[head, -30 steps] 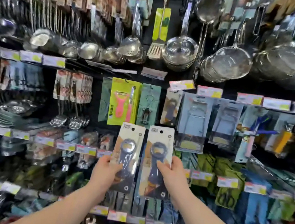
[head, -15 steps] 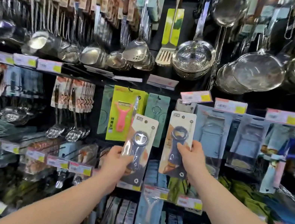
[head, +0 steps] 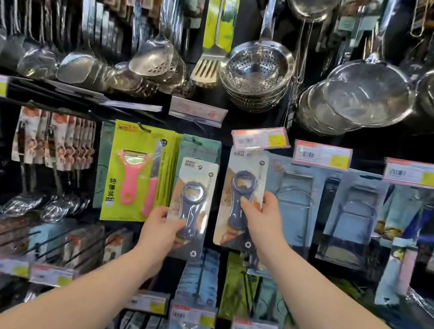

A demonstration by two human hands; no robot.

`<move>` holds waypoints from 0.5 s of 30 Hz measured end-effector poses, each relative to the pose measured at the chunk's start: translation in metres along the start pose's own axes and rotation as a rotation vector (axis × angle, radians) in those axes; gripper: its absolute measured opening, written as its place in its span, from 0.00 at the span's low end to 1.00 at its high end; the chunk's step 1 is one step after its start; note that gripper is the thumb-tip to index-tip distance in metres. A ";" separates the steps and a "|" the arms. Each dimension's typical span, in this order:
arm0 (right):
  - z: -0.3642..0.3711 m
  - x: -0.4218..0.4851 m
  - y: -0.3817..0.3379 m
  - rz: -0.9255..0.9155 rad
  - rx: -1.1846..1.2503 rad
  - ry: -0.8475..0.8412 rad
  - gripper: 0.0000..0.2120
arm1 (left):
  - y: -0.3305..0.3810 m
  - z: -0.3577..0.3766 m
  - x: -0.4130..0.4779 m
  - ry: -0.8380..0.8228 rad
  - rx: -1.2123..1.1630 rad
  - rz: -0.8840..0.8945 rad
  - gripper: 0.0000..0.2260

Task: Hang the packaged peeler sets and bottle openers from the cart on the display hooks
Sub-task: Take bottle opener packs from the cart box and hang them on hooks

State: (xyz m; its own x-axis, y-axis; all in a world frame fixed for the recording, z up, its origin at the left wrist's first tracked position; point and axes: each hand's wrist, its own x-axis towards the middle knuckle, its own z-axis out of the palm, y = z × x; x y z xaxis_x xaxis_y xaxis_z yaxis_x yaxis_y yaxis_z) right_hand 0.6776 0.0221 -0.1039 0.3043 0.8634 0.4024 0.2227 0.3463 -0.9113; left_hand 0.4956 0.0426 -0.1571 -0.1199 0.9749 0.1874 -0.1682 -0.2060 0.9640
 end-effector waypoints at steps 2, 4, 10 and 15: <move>0.002 0.007 0.003 -0.010 -0.010 0.016 0.25 | -0.001 0.002 0.007 0.000 0.005 0.008 0.08; 0.003 0.014 0.005 -0.020 -0.005 0.032 0.25 | 0.000 0.003 0.016 -0.010 0.009 0.021 0.07; 0.011 0.028 0.013 0.012 -0.018 0.090 0.22 | -0.002 0.002 0.042 -0.065 0.045 0.013 0.18; 0.016 0.050 0.008 0.047 -0.045 0.119 0.20 | 0.002 0.004 0.054 -0.109 0.003 0.013 0.17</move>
State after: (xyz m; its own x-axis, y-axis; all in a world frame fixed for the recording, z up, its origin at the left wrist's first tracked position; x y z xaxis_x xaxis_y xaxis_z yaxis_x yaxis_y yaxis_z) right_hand 0.6801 0.0738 -0.0920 0.4224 0.8278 0.3691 0.2459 0.2873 -0.9257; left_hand 0.4931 0.0948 -0.1440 -0.0154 0.9756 0.2190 -0.1648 -0.2185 0.9618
